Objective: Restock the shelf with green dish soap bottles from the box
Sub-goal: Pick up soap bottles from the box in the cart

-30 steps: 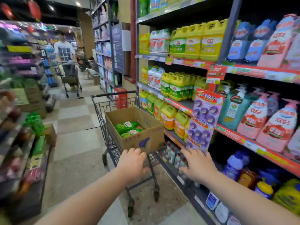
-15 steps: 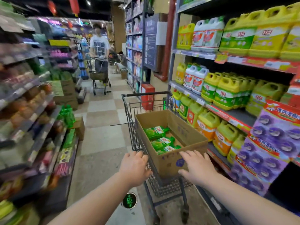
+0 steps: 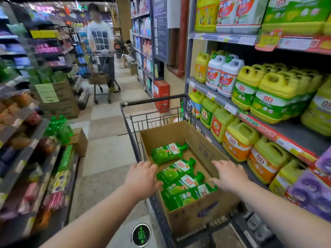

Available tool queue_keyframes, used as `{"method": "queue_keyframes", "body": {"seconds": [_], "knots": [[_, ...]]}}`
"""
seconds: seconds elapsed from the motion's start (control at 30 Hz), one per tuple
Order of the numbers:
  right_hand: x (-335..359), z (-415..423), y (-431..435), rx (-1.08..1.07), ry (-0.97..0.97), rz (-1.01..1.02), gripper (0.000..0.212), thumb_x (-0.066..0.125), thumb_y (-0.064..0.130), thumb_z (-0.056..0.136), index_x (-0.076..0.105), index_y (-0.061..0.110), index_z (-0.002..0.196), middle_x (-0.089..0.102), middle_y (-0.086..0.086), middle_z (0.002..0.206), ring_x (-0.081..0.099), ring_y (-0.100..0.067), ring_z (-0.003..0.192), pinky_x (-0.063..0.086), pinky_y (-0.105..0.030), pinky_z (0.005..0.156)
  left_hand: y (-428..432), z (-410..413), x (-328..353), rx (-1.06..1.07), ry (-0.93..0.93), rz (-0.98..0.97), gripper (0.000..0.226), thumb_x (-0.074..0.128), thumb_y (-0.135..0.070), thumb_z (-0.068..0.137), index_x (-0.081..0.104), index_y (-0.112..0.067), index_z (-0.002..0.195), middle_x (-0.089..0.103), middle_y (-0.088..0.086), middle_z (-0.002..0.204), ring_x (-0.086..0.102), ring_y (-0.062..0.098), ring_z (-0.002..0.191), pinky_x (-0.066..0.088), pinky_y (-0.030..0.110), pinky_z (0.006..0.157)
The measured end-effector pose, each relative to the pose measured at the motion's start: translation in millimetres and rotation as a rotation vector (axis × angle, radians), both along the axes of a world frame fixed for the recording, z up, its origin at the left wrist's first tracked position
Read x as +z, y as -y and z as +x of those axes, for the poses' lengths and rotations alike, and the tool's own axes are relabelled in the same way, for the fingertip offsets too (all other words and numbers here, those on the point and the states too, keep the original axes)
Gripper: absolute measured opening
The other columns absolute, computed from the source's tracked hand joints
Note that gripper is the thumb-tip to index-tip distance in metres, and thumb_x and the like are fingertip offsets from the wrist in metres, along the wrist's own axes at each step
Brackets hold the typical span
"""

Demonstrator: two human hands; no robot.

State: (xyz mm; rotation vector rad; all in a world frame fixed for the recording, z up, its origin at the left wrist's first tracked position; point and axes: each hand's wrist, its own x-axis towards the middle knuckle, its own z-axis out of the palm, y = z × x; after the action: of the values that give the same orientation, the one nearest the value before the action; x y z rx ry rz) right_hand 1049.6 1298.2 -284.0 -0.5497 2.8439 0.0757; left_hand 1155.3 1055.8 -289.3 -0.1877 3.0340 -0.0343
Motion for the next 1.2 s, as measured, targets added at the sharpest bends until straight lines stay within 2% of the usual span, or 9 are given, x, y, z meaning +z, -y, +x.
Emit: {"method": "queue_keyframes", "body": {"seconds": [0.2, 0.37, 0.57, 0.63, 0.73, 0.87, 0.97, 1.1, 1.2], "knots": [[-30, -35, 7, -0.067, 0.158, -0.031, 0.068, 0.051, 0.05, 0.089, 0.027, 0.022, 0.146, 0.035, -0.004, 0.149, 0.038, -0.027, 0.135, 0.036, -0.044, 0.108, 1, -66, -18, -0.053, 0.096, -0.013, 0.059, 0.047, -0.056, 0.086, 0.042, -0.022, 0.134, 0.047, 0.002, 0.137, 0.041, 0.024, 0.13, 0.033, 0.039, 0.106], [-56, -56, 21, -0.213, 0.295, -0.124, 0.067, 0.055, 0.046, 0.089, 0.029, 0.019, 0.145, 0.037, -0.008, 0.146, 0.046, -0.029, 0.128, 0.044, -0.039, 0.101, -5, -125, -49, -0.171, 0.195, 0.006, 0.062, 0.049, -0.054, 0.087, 0.039, -0.022, 0.139, 0.043, 0.003, 0.142, 0.038, 0.024, 0.133, 0.03, 0.041, 0.109], [-84, -88, 58, -0.583, 0.466, -0.242, 0.06, 0.053, 0.042, 0.092, 0.04, 0.006, 0.139, 0.046, -0.013, 0.143, 0.045, -0.028, 0.13, 0.041, -0.03, 0.101, -2, -201, -100, -0.356, 0.376, 0.016, 0.066, 0.047, -0.056, 0.087, 0.036, -0.019, 0.141, 0.042, 0.005, 0.142, 0.038, 0.025, 0.133, 0.033, 0.042, 0.107], [-100, -96, 70, -0.717, 0.539, -0.241, 0.056, 0.049, 0.042, 0.093, 0.045, 0.006, 0.136, 0.051, -0.011, 0.139, 0.049, -0.027, 0.127, 0.043, -0.026, 0.094, 5, -228, -116, -0.406, 0.43, 0.008, 0.066, 0.048, -0.056, 0.087, 0.036, -0.019, 0.14, 0.043, 0.005, 0.141, 0.039, 0.026, 0.132, 0.033, 0.043, 0.107], [-132, -102, 81, -0.858, 0.608, -0.231, 0.047, 0.046, 0.042, 0.094, 0.056, 0.009, 0.127, 0.057, -0.011, 0.133, 0.055, -0.027, 0.122, 0.045, -0.027, 0.086, 16, -264, -136, -0.458, 0.497, -0.012, 0.07, 0.047, -0.058, 0.086, 0.033, -0.019, 0.142, 0.041, 0.006, 0.143, 0.039, 0.027, 0.132, 0.034, 0.043, 0.107], [-172, -98, 84, -1.229, 0.653, -0.374, 0.041, 0.056, 0.031, 0.087, 0.059, 0.01, 0.122, 0.061, -0.011, 0.127, 0.06, -0.026, 0.114, 0.048, -0.025, 0.084, 29, -294, -167, -0.496, 0.563, -0.032, 0.069, 0.045, -0.056, 0.088, 0.031, -0.015, 0.142, 0.041, 0.009, 0.142, 0.042, 0.029, 0.129, 0.038, 0.043, 0.105], [-198, -92, 86, -1.514, 0.645, -0.618, 0.041, 0.055, 0.025, 0.086, 0.058, 0.005, 0.121, 0.061, -0.015, 0.125, 0.059, -0.029, 0.113, 0.05, -0.029, 0.093, 35, -308, -192, -0.469, 0.623, 0.0, 0.068, 0.047, -0.055, 0.087, 0.032, -0.015, 0.14, 0.045, 0.008, 0.136, 0.046, 0.027, 0.124, 0.043, 0.042, 0.1], [-206, -89, 98, -1.683, 0.556, -0.76, 0.041, 0.048, 0.021, 0.095, 0.048, 0.004, 0.132, 0.053, -0.016, 0.135, 0.051, -0.03, 0.124, 0.041, -0.027, 0.096, 41, -318, -219, -0.338, 0.717, 0.103, 0.074, 0.053, -0.056, 0.085, 0.026, -0.017, 0.143, 0.041, 0.008, 0.138, 0.043, 0.027, 0.127, 0.041, 0.043, 0.103], [-214, -89, 105, -1.784, 0.423, -0.857, 0.046, 0.053, 0.02, 0.092, 0.044, 0.012, 0.137, 0.054, -0.013, 0.135, 0.052, -0.031, 0.123, 0.041, -0.031, 0.1, 45, -326, -236, -0.216, 0.758, 0.188, 0.081, 0.059, -0.053, 0.083, 0.021, -0.019, 0.146, 0.036, 0.01, 0.142, 0.04, 0.031, 0.13, 0.039, 0.047, 0.106]]}}
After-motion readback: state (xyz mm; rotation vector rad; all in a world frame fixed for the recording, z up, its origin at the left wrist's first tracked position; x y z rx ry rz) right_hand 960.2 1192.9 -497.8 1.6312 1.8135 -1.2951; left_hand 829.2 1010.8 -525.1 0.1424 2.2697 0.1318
